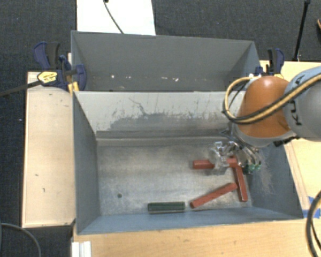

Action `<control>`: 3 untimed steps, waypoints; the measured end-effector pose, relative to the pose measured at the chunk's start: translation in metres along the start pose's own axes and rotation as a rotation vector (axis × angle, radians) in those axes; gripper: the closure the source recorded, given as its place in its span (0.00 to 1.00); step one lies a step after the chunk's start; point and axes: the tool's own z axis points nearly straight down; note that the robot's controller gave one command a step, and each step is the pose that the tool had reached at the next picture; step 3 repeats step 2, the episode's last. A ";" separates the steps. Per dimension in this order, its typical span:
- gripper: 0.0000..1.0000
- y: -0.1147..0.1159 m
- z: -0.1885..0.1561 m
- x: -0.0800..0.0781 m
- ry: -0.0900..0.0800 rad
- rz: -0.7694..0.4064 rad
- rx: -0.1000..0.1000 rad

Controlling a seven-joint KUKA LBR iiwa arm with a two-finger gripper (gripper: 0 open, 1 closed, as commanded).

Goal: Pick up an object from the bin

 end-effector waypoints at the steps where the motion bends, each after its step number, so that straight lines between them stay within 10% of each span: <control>1: 1.00 0.010 -0.113 -0.011 -0.008 -0.051 0.001; 2: 1.00 0.013 -0.207 0.051 -0.007 -0.013 0.001; 3: 1.00 0.013 -0.207 0.051 -0.007 -0.013 0.001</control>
Offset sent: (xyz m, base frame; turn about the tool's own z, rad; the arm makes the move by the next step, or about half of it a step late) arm 0.0067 0.0108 0.1069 -0.0538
